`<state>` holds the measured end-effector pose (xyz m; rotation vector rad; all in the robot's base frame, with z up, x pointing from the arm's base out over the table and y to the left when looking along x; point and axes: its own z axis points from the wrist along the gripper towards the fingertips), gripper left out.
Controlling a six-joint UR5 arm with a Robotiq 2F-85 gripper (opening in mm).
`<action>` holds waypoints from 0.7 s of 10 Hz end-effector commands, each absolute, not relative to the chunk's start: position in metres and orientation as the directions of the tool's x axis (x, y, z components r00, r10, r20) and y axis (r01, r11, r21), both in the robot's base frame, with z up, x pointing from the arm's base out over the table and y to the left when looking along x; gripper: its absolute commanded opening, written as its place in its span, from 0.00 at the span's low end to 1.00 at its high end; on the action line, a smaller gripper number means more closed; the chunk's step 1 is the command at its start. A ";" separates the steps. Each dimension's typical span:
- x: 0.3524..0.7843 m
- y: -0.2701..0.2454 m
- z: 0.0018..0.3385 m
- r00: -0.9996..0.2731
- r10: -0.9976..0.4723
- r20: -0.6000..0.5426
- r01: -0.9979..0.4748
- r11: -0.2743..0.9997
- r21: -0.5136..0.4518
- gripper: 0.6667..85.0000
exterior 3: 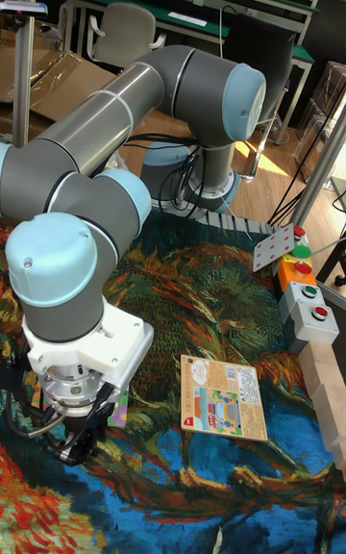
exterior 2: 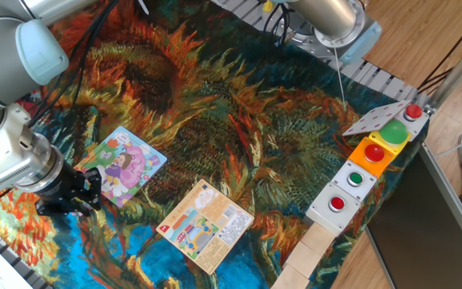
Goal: Assemble one piece of a puzzle
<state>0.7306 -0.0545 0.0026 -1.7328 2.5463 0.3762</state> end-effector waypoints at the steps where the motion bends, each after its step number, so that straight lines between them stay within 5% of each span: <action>1: 0.731 -0.053 0.001 -0.378 -0.909 -0.178 -0.921 0.348 0.175 0.29; 7: 0.734 -0.056 0.000 -0.369 -0.911 -0.182 -0.925 0.341 0.168 0.26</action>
